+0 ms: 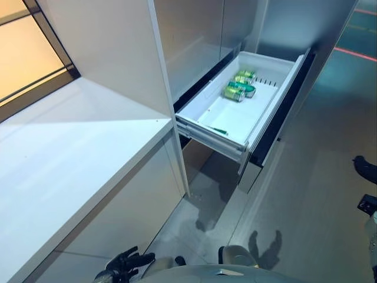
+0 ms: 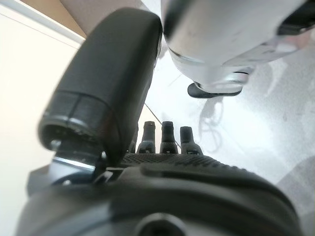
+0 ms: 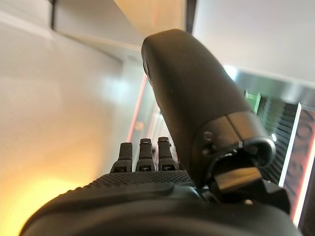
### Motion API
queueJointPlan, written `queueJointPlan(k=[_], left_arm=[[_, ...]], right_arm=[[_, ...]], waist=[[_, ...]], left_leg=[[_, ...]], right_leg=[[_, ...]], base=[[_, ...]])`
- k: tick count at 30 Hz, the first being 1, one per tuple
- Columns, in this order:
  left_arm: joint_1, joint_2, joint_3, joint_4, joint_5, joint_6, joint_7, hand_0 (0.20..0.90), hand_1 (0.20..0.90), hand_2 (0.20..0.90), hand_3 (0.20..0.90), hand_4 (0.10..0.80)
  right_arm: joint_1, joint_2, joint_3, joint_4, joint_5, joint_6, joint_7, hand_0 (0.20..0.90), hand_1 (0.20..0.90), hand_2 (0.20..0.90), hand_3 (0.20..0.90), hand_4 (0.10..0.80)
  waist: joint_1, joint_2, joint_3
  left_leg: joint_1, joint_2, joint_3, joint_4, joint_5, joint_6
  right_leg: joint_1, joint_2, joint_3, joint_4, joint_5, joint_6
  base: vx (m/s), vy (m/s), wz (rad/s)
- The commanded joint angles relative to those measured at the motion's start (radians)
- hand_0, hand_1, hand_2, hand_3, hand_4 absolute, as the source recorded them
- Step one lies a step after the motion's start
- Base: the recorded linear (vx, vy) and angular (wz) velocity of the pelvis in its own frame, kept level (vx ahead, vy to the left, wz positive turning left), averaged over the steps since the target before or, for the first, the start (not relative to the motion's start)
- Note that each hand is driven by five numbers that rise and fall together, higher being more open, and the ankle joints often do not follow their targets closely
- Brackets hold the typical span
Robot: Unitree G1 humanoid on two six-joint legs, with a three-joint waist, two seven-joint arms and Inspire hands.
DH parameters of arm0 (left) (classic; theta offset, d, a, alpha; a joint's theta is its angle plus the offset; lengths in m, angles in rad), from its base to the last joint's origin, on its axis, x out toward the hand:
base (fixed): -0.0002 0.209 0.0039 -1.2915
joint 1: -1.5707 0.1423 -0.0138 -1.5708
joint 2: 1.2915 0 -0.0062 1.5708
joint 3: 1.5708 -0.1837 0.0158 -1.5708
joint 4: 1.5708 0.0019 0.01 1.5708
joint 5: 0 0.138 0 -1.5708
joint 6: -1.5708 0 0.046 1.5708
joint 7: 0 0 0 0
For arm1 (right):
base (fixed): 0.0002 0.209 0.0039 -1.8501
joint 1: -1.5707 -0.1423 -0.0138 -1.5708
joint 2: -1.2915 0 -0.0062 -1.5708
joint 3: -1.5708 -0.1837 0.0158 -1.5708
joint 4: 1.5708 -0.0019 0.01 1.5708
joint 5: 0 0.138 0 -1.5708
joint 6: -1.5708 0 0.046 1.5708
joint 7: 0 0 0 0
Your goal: Put drinks into fridge and close the fridge
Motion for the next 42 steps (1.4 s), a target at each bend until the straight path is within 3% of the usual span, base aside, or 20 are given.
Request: queueJointPlan(k=[1, 13, 22, 29, 42], left_arm=[[-0.028, 0.071, -0.045, -0.05, -0.057, -0.01, 0.026, 0.9, 0.9, 0.9, 0.9, 0.8], [-0.16, 0.096, -0.127, -0.077, -0.159, -0.063, 0.086, 0.9, 0.9, 0.9, 0.9, 0.8], [-0.212, 0.091, -0.159, -0.085, -0.168, -0.046, 0.107, 0.9, 0.9, 0.9, 0.9, 0.8], [-0.245, 0.07, -0.187, -0.085, -0.152, -0.032, 0.129, 0.9, 0.9, 0.9, 0.9, 0.8], [-0.238, 0.062, -0.221, -0.049, -0.158, 0.01, 0.142, 0.9, 0.9, 0.9, 0.9, 0.8]], right_arm=[[-0.181, -0.081, 0.03, -0.014, 0.013, -0.138, 0.06, 0.9, 0.9, 0.9, 0.9, 0.8], [-0.491, -0.16, 0.343, 0.054, -0.055, -0.109, 0.179, 0.9, 0.9, 0.9, 0.9, 0.8], [-0.666, -0.136, 0.494, 0.051, -0.088, -0.143, 0.2, 0.9, 0.9, 0.9, 0.9, 0.8], [-0.825, -0.046, 0.605, 0.009, -0.075, -0.19, 0.246, 0.9, 0.9, 0.9, 0.9, 0.8], [-1.067, 0.055, 0.78, 0.123, -0.026, -0.138, 0.267, 0.9, 0.9, 0.9, 0.9, 0.8]], waist=[[0.04, -0.014, 0.039], [0.044, 0.009, 0.191], [0.06, 0.012, 0.227], [0.094, 0.011, 0.227], [0.193, -0.013, 0.15]], left_leg=[[-0.099, -0.06, -0.044, 0.191, -0.174, 0.072], [-0.313, -0.081, -0.025, 0.333, -0.166, 0.067], [-0.369, -0.084, -0.03, 0.369, -0.154, 0.061], [-0.341, -0.082, -0.036, 0.316, -0.127, 0.055], [-0.163, -0.063, -0.083, 0.126, -0.058, 0.029]], right_leg=[[-0.055, -0.012, -0.04, 0.185, -0.1, -0.072], [-0.302, 0.003, -0.021, 0.358, -0.116, -0.094], [-0.353, 0.018, -0.015, 0.375, -0.101, -0.093], [-0.317, 0.014, -0.025, 0.318, -0.074, -0.085], [-0.066, -0.004, -0.082, 0.064, -0.01, -0.069]], base=[[-0.08, 0.035, -0.04], [-0.121, 0.042, -0.04], [-0.01, -0.001, -0.04], [0.023, -0.008, 0.01], [0.124, 0.018, 0.13]])
